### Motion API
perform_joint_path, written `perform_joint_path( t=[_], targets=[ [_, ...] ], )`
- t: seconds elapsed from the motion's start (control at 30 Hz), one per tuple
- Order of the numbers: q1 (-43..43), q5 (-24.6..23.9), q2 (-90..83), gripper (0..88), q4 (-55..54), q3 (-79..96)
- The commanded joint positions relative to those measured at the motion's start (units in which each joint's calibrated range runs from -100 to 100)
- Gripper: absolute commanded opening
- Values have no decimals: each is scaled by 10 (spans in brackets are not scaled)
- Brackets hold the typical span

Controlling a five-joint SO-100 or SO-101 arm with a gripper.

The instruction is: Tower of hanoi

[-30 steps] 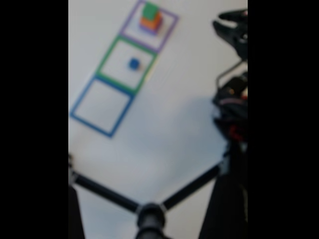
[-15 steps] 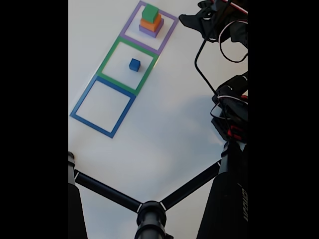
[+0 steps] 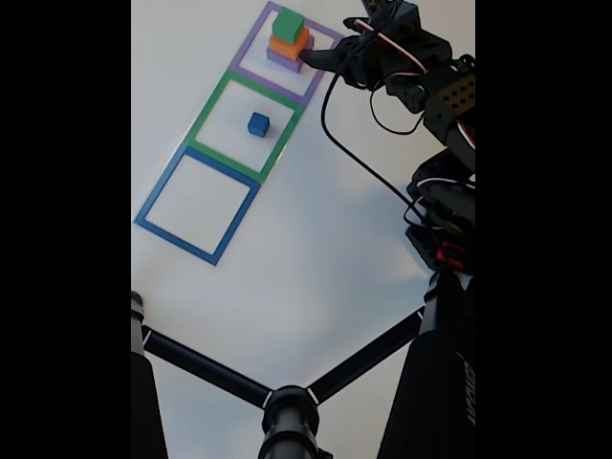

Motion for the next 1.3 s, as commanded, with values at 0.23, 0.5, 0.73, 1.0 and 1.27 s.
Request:
perform_joint_path(
  t=[0.23, 0.5, 0.73, 1.0, 1.27],
  targets=[
    [-26, 2, 182, 341, -326, 32],
    [-18, 2, 291, 351, -452, 27],
    [-23, 2, 380, 352, -529, 5],
    [-22, 2, 451, 353, -577, -27],
    [-36, 2, 497, 353, -594, -67]
  ],
)
